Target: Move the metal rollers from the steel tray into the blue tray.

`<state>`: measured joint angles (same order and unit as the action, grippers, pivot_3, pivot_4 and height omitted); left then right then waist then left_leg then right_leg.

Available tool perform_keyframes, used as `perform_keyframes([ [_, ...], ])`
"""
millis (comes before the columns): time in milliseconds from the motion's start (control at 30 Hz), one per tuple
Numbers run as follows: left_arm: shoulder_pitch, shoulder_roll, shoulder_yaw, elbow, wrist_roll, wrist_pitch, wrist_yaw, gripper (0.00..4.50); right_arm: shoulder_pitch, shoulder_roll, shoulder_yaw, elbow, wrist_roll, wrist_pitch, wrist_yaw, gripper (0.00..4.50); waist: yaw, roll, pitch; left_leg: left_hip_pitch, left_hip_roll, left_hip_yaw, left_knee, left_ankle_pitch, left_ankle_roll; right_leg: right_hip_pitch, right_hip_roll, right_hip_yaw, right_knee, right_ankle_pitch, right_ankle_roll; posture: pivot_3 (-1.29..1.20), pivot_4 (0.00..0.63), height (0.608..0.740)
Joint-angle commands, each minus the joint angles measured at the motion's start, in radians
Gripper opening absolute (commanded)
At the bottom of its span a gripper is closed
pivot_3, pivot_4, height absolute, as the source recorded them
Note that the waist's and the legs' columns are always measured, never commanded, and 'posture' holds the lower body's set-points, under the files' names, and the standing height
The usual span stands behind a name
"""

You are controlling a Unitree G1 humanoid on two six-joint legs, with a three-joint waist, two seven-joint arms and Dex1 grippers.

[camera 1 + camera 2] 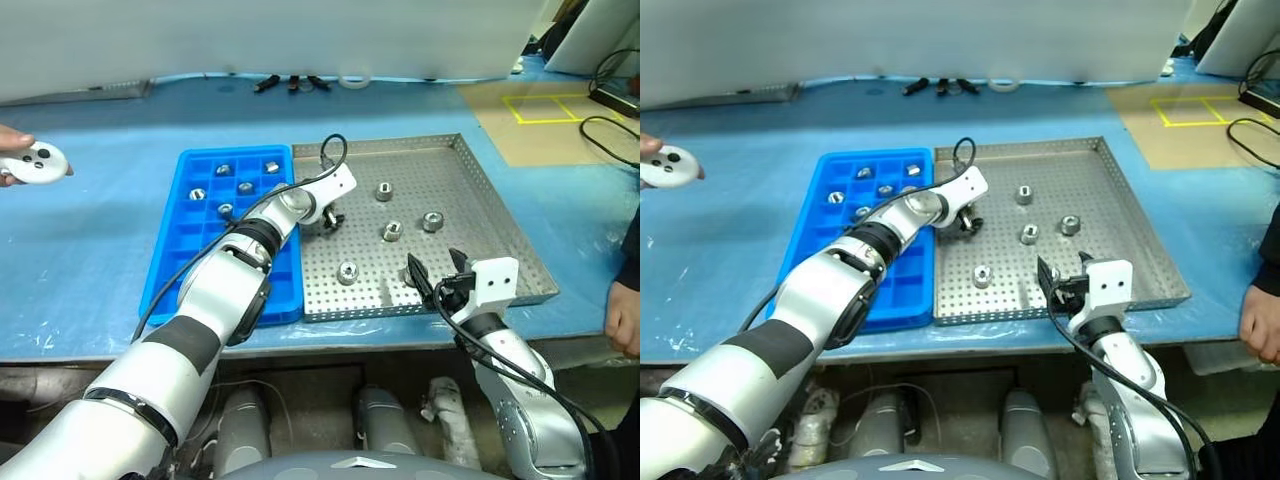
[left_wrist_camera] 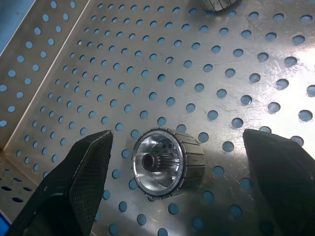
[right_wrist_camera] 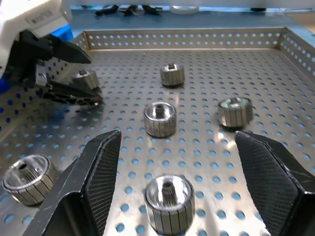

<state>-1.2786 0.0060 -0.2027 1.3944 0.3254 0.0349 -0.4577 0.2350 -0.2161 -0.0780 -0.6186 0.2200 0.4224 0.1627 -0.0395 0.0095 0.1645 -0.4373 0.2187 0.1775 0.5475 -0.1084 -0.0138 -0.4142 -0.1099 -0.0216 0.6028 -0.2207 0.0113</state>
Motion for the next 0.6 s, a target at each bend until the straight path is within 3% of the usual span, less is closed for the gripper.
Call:
perform_keyframes([
  [33, 0.029, 0.005, 0.007, -0.002, 0.023, 0.029, 0.019, 4.50, 0.028, 0.014, -0.001, -0.079, -0.003, -0.004, -0.019, 3.88, -0.005, 0.000, 0.000, 0.000, 0.000, 0.000, 0.000, 0.000, 0.000, 0.000, 0.000, 0.000, 0.000, 0.000, 0.000, -0.62, 0.150, 0.740],
  [333, 0.065, 0.012, 0.000, -0.002, 0.059, 0.073, 0.025, 4.50, 0.044, 0.026, 0.001, -0.091, -0.006, 0.000, -0.034, 3.88, -0.036, -0.001, -0.002, 0.008, -0.003, -0.001, 0.000, -0.003, 0.004, 0.014, 0.000, -0.001, -0.012, -0.005, 0.008, -0.63, 0.150, 0.740],
  [467, 0.075, 0.021, -0.016, -0.002, 0.080, 0.083, 0.019, 3.29, 0.034, 0.025, 0.000, -0.082, -0.003, 0.000, -0.036, 3.91, -0.055, -0.004, -0.004, 0.009, -0.008, -0.001, -0.001, -0.005, 0.008, 0.019, -0.003, 0.000, -0.018, -0.005, 0.008, -0.63, 0.150, 0.740],
  [567, 0.077, 0.026, -0.012, -0.002, 0.083, 0.085, -0.003, 3.29, 0.027, 0.025, 0.002, -0.074, -0.005, -0.003, -0.035, 3.91, -0.066, -0.004, -0.005, 0.010, -0.011, -0.001, -0.001, -0.006, 0.009, 0.020, -0.005, 0.000, -0.019, -0.005, 0.008, -0.62, 0.150, 0.740],
  [600, 0.078, 0.028, -0.013, -0.003, 0.085, 0.086, -0.006, 3.11, 0.026, 0.025, 0.003, -0.072, -0.005, -0.003, -0.034, 3.91, -0.070, -0.005, -0.005, 0.010, -0.011, -0.001, -0.001, -0.006, 0.010, 0.020, -0.006, 0.000, -0.019, -0.005, 0.008, -0.62, 0.150, 0.740],
])
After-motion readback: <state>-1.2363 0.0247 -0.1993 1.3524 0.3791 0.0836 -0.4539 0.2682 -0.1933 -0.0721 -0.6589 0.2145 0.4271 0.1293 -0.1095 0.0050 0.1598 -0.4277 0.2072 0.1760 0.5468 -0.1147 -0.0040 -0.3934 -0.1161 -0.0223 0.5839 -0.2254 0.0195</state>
